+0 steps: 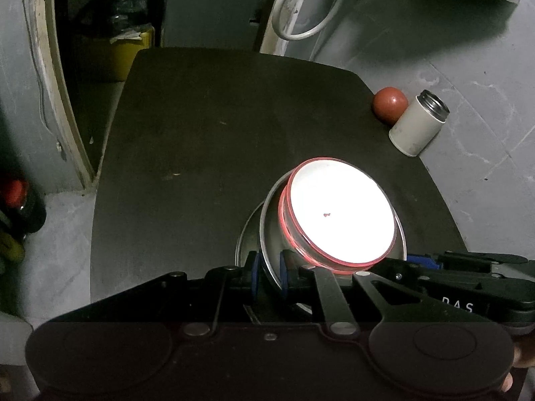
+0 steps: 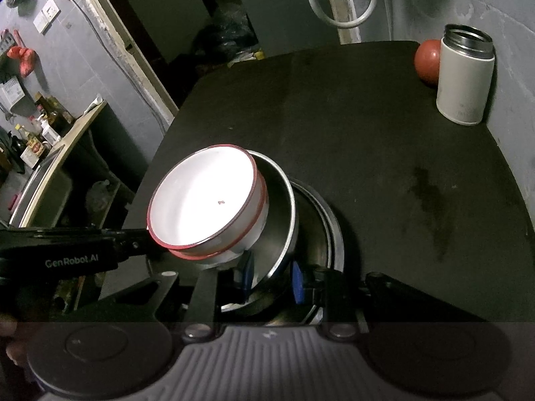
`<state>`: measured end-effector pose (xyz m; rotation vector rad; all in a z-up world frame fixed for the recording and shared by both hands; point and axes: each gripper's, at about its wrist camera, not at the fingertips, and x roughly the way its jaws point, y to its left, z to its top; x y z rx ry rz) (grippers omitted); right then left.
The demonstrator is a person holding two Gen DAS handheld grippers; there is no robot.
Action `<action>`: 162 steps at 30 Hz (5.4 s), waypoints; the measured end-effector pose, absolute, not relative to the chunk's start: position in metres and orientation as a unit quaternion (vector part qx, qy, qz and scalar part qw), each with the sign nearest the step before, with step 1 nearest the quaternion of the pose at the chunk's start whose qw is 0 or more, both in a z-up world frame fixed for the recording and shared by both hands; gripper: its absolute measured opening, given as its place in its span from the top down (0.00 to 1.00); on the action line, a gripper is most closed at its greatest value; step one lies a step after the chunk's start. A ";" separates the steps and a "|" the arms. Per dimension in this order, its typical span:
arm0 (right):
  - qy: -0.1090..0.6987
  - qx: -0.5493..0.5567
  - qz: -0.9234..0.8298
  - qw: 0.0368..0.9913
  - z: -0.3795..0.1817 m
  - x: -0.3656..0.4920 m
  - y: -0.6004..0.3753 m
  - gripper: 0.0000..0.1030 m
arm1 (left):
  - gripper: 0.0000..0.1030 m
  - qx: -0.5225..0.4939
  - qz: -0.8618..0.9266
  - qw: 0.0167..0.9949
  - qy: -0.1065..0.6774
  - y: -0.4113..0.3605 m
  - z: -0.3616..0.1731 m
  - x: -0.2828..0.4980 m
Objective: Organize plates and bowls
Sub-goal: 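Carry the nested bowls over the stacked steel plates, then lower the nested bowls onto the stacked steel plates, then open the left gripper and pull both grippers back from the stack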
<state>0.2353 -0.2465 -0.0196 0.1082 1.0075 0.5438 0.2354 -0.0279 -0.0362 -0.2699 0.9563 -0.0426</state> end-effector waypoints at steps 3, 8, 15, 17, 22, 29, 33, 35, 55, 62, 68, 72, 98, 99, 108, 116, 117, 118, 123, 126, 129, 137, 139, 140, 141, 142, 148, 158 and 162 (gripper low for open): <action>0.475 0.052 0.256 0.841 -0.020 0.235 -0.246 0.73 | 0.87 -0.128 -0.020 0.880 0.457 -0.028 -0.036 0.236; 0.473 0.052 0.253 0.843 -0.019 0.234 -0.246 0.73 | 0.87 -0.130 -0.020 0.879 0.458 -0.027 -0.035 0.236; 0.472 0.053 0.248 0.844 -0.018 0.233 -0.245 0.74 | 0.87 -0.130 -0.020 0.879 0.458 -0.027 -0.036 0.236; 0.472 0.053 0.248 0.844 -0.018 0.233 -0.245 0.74 | 0.87 -0.129 -0.021 0.879 0.459 -0.027 -0.035 0.237; 0.471 0.053 0.246 0.846 -0.018 0.232 -0.246 0.73 | 0.87 -0.129 -0.021 0.879 0.459 -0.028 -0.034 0.237; 0.468 0.048 0.241 0.849 -0.018 0.230 -0.245 0.73 | 0.88 -0.129 -0.021 0.879 0.459 -0.027 -0.034 0.237; 0.466 0.046 0.238 0.851 -0.017 0.229 -0.243 0.72 | 0.87 -0.129 -0.021 0.878 0.460 -0.026 -0.034 0.237; 0.465 0.046 0.236 0.852 -0.016 0.228 -0.242 0.72 | 0.87 -0.131 -0.022 0.878 0.460 -0.026 -0.034 0.237; 0.448 0.017 0.219 0.866 -0.011 0.218 -0.237 0.67 | 0.84 -0.128 -0.022 0.878 0.461 -0.027 -0.035 0.238; 0.445 0.012 0.213 0.870 -0.010 0.216 -0.237 0.63 | 0.80 -0.124 -0.018 0.878 0.461 -0.030 -0.034 0.238; 0.444 0.014 0.212 0.870 -0.010 0.216 -0.239 0.63 | 0.76 -0.122 -0.014 0.879 0.462 -0.031 -0.034 0.237; 0.443 0.014 0.211 0.871 -0.010 0.216 -0.241 0.62 | 0.75 -0.124 -0.011 0.878 0.461 -0.031 -0.034 0.236; 0.437 0.027 0.192 0.878 -0.009 0.216 -0.253 0.46 | 0.62 -0.117 0.015 0.883 0.454 -0.036 -0.029 0.232; 0.436 0.027 0.191 0.879 -0.009 0.216 -0.254 0.45 | 0.61 -0.117 0.017 0.884 0.453 -0.036 -0.029 0.232; 0.431 0.031 0.186 0.882 -0.008 0.216 -0.259 0.38 | 0.56 -0.116 0.024 0.886 0.448 -0.036 -0.027 0.230; 0.425 0.033 0.186 0.885 -0.006 0.214 -0.261 0.33 | 0.50 -0.112 0.037 0.889 0.441 -0.037 -0.024 0.227; 0.424 0.033 0.186 0.886 -0.005 0.213 -0.261 0.32 | 0.50 -0.112 0.039 0.890 0.440 -0.037 -0.023 0.226; 0.423 0.034 0.186 0.886 -0.005 0.213 -0.262 0.32 | 0.49 -0.111 0.040 0.891 0.439 -0.038 -0.023 0.225; 0.419 0.035 0.186 0.888 -0.005 0.213 -0.263 0.28 | 0.47 -0.110 0.048 0.892 0.436 -0.039 -0.020 0.224; 0.418 0.037 0.186 0.888 -0.005 0.213 -0.266 0.24 | 0.45 -0.109 0.052 0.892 0.435 -0.039 -0.019 0.223; 0.417 0.039 0.186 0.889 -0.005 0.212 -0.267 0.22 | 0.44 -0.108 0.055 0.894 0.432 -0.040 -0.018 0.222; 0.406 0.041 0.195 0.892 -0.001 0.210 -0.269 0.16 | 0.30 -0.102 0.040 0.904 0.414 -0.047 -0.012 0.216; 0.404 0.040 0.196 0.893 0.000 0.210 -0.269 0.15 | 0.29 -0.101 0.042 0.904 0.413 -0.047 -0.011 0.215; 0.402 0.041 0.196 0.893 0.001 0.210 -0.270 0.14 | 0.27 -0.103 0.043 0.904 0.412 -0.047 -0.011 0.215; 0.402 0.042 0.195 0.894 0.001 0.209 -0.271 0.14 | 0.27 -0.105 0.045 0.905 0.410 -0.046 -0.010 0.213; 0.401 0.044 0.194 0.894 0.001 0.209 -0.272 0.13 | 0.27 -0.106 0.046 0.905 0.409 -0.045 -0.010 0.213; 0.393 0.055 0.191 0.898 0.003 0.206 -0.276 0.07 | 0.23 -0.105 0.049 0.906 0.408 -0.047 -0.009 0.211; 0.380 0.070 0.181 0.904 0.006 0.203 -0.280 0.01 | 0.09 -0.115 0.068 0.911 0.391 -0.041 -0.006 0.200; 0.373 0.072 0.177 0.908 0.010 0.201 -0.281 0.00 | 0.03 -0.120 0.072 0.913 0.384 -0.039 -0.003 0.198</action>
